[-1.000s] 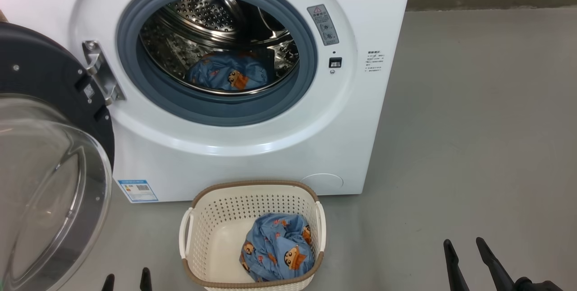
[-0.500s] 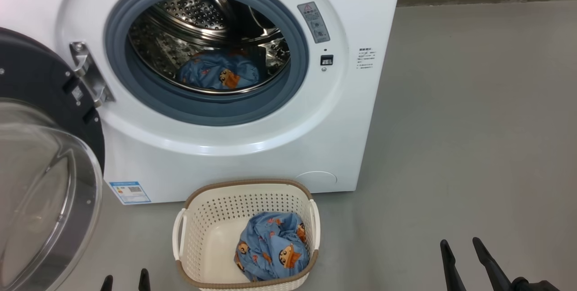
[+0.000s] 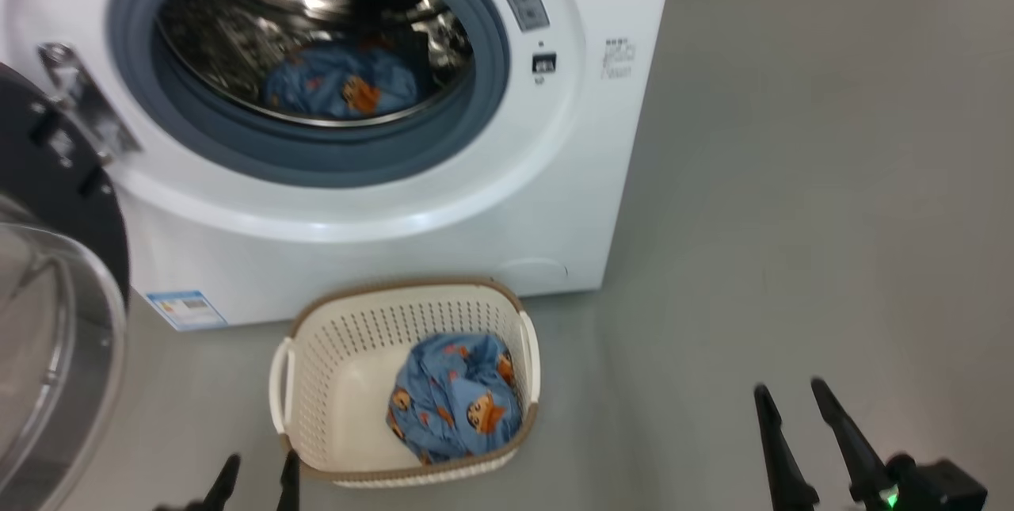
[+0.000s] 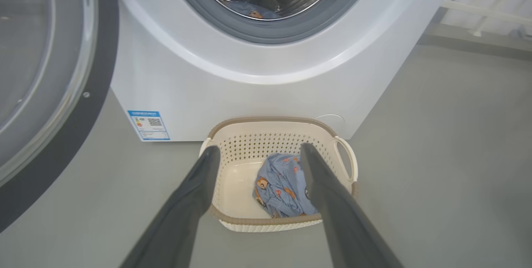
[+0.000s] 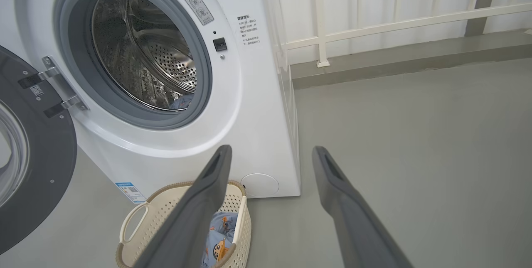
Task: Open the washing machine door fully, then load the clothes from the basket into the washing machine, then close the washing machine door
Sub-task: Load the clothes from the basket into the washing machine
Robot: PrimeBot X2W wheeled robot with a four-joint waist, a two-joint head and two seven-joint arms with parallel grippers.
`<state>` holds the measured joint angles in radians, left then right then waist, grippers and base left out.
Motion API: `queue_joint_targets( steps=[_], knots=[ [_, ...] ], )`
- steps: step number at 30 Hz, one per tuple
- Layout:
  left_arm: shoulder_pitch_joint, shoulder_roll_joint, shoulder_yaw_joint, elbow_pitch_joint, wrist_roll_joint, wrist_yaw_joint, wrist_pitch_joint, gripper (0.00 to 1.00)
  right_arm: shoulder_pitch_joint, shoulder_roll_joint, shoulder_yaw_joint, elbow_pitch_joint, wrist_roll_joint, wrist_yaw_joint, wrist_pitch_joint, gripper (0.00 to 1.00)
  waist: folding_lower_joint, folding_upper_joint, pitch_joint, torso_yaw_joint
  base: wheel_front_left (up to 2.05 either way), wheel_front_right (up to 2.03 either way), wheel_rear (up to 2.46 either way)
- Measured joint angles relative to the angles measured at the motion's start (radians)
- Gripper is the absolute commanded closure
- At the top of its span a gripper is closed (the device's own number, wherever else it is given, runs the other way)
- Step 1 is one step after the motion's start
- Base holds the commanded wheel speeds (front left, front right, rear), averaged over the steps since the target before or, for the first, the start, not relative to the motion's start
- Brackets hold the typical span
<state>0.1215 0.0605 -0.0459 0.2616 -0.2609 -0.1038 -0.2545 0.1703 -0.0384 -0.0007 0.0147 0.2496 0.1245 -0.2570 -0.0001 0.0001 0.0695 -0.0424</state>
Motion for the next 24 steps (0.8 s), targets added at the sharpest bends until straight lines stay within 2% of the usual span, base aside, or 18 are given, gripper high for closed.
queue_joint_targets(
  steps=[4,10,13,24],
  knots=[
    [-0.114,0.045,-0.035,0.083,-0.041,-0.017,0.076,0.00,-0.072,-0.001,0.034,-0.024,0.010,0.000,0.000,0.00,0.0001,0.0000,0.077,-0.020,0.00,0.00,0.00],
    [-0.225,0.110,-0.086,0.148,-0.168,-0.024,0.172,0.00,-0.163,-0.003,0.069,-0.049,0.061,0.000,0.000,0.00,0.0001,0.0000,0.188,-0.057,0.00,0.00,0.00],
    [-0.288,0.166,-0.137,0.179,-0.218,-0.024,0.193,0.00,-0.195,-0.003,0.096,-0.055,0.072,0.000,0.000,0.00,0.0001,0.0000,0.245,-0.080,0.00,0.00,0.00],
    [-0.470,0.294,-0.263,0.283,-0.400,-0.024,0.239,0.00,-0.270,-0.004,0.153,-0.097,0.122,0.000,0.000,0.00,0.0001,0.0000,0.431,-0.184,0.00,0.00,0.00]
  ],
)
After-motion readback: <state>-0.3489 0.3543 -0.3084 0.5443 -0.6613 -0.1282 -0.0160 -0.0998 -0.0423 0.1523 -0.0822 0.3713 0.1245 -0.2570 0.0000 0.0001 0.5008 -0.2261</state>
